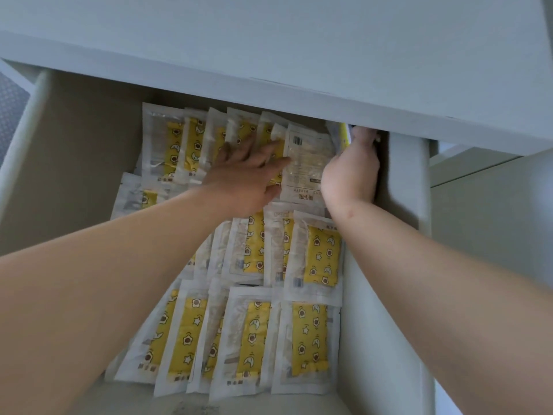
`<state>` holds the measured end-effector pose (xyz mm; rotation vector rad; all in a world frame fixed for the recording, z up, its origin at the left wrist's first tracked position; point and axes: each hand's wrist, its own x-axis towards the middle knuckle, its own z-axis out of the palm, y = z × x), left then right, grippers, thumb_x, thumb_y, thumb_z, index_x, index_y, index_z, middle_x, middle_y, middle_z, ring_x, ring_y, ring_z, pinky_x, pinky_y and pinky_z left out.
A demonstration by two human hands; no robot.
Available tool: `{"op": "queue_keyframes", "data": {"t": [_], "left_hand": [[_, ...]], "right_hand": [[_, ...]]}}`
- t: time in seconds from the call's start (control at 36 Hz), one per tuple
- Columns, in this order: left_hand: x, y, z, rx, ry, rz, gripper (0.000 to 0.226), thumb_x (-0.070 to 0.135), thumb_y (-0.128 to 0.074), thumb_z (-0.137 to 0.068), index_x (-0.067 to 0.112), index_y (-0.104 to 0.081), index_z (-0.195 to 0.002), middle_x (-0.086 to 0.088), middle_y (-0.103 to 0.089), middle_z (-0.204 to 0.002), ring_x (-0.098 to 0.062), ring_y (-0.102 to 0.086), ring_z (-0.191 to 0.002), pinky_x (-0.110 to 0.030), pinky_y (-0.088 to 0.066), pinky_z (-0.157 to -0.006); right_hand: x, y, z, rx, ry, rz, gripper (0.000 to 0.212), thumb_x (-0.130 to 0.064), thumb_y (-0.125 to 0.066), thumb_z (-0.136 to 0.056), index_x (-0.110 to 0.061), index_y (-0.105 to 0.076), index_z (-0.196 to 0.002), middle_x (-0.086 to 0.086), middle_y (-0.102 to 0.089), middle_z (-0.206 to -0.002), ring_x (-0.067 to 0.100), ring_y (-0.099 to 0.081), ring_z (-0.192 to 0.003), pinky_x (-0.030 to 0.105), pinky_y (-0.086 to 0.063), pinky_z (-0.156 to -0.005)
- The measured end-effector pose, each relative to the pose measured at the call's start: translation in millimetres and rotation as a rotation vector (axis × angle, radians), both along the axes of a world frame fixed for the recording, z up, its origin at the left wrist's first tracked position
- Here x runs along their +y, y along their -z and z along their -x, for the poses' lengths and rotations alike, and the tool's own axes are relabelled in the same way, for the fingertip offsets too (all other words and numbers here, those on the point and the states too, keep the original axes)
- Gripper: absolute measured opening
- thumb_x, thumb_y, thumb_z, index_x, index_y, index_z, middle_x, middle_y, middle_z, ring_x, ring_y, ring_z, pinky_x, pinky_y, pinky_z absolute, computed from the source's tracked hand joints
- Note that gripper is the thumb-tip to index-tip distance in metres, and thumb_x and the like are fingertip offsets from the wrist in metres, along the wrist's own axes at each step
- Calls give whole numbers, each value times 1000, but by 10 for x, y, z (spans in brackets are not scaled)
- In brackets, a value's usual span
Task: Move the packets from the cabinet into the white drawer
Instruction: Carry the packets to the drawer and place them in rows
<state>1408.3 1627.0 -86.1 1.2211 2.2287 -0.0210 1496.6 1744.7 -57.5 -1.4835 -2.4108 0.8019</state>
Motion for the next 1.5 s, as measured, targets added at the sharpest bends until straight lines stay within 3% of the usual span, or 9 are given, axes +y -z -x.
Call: {"op": "queue_keyframes", "data": {"t": [0.14, 0.25, 0.5, 0.61, 0.75, 0.97, 1.22, 1.39, 1.5], "left_hand": [[22, -19, -11, -38, -62, -48, 53, 40, -28, -101, 40, -7, -149, 15, 10, -158, -20, 16, -145, -47, 5, -116], [-20, -11, 47, -49, -88, -107, 52, 31, -31, -101, 32, -13, -150, 15, 1, -158, -16, 9, -146, -42, -1, -119], [-100, 7, 142, 13, -128, -226, 51, 28, -38, -99, 28, -24, -148, 5, -15, -157, -18, 0, -146, -41, -9, -116], [-62, -5, 198, 72, -160, -180, 67, 42, -45, -95, 31, -9, -151, 3, 4, -160, -23, 10, -146, -46, -1, -117], [48, 15, 359, 115, -217, -129, 90, 59, -53, -84, 35, 2, -150, -1, 5, -160, -30, 9, -145, -53, 4, -115], [148, 5, 408, 25, -201, -31, 88, 60, -54, -83, 36, -4, -150, 8, 7, -159, -28, 9, -145, -57, 4, -114], [42, 99, 397, 108, -181, -33, 91, 62, -54, -81, 35, 0, -150, 5, 6, -159, -28, 8, -146, -59, 1, -114], [44, 47, 304, 70, -222, -47, 83, 56, -52, -86, 37, -1, -150, 7, 8, -159, -25, 11, -146, -57, 3, -115], [-13, 73, 295, 87, -205, -50, 78, 55, -49, -88, 37, -5, -150, 7, 6, -159, -25, 12, -146, -54, 7, -114]], "right_hand": [[-163, 66, -92, -396, -372, -61, 50, -3, -34, -94, -13, -27, -143, 12, -31, -148, 30, -36, -132, 40, -38, -92], [-274, 162, -150, -572, -465, -6, 55, -31, -30, -101, -10, -13, -149, 13, -8, -157, 31, -19, -140, 46, -28, -104], [-132, 171, 60, -540, -355, -4, 48, -3, -41, -94, -4, -29, -140, 17, -21, -147, 34, -29, -130, 40, -38, -98], [-84, 168, 115, -461, -319, 65, 59, -13, -48, -94, -7, -21, -146, 12, -1, -157, 33, -20, -139, 40, -34, -105], [-86, 174, 42, -407, -452, 121, 70, -31, -54, -89, -31, -13, -147, 11, -4, -156, 39, -15, -140, 46, -33, -104], [-80, 192, 56, -440, -442, 186, 63, -55, -60, -81, -28, -35, -133, 7, -8, -153, 36, -18, -139, 45, -35, -103], [-7, 227, 77, -403, -412, 137, 56, -18, -60, -86, -18, -32, -135, 12, -28, -145, 40, -30, -131, 45, -43, -93], [-41, 223, 136, -510, -414, 62, 62, -38, -54, -91, -14, -24, -139, 16, -26, -146, 41, -35, -127, 44, -43, -86], [-68, 207, 206, -544, -380, 64, 62, -32, -57, -91, -16, -22, -140, 18, -24, -146, 41, -35, -126, 43, -43, -85]]}}
